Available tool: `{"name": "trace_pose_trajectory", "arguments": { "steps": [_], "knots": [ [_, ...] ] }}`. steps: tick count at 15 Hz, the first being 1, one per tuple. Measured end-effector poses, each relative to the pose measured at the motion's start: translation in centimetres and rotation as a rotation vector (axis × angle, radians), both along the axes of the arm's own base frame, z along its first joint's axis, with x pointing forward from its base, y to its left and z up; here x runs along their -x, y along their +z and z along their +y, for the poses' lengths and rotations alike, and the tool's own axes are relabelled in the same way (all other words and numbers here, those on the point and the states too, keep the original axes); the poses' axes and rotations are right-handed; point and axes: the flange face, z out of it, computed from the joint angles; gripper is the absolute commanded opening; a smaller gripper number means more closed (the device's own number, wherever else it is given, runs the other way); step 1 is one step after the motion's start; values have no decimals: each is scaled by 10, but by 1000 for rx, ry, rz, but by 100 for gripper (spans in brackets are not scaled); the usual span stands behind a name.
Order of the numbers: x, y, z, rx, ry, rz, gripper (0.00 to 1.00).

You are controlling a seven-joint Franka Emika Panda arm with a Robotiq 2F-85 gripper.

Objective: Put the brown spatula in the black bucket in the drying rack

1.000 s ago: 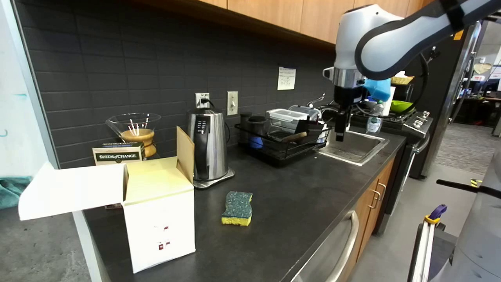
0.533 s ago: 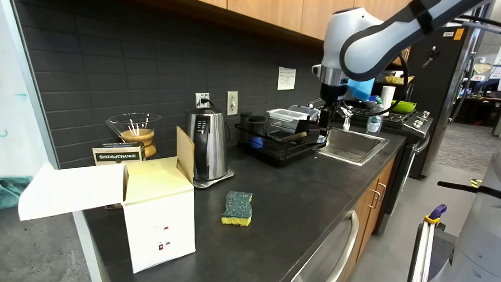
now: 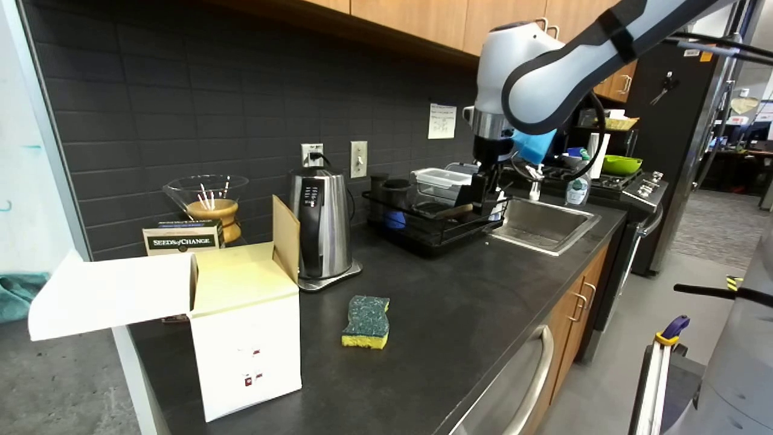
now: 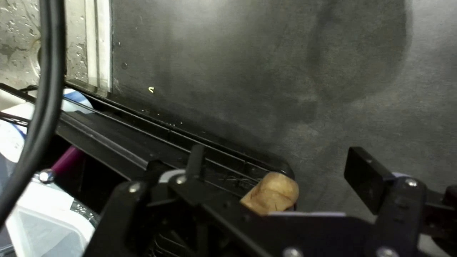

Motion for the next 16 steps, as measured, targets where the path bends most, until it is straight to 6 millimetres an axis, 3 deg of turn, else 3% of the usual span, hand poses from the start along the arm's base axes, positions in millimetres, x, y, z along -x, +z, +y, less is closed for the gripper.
{"name": "trace_pose_trajectory", "arguments": {
  "steps": [6, 16],
  "knots": [
    [-13, 5, 4, -10, -90, -47, 100],
    [-28, -6, 5, -122, -235, -130, 100]
  ]
}}
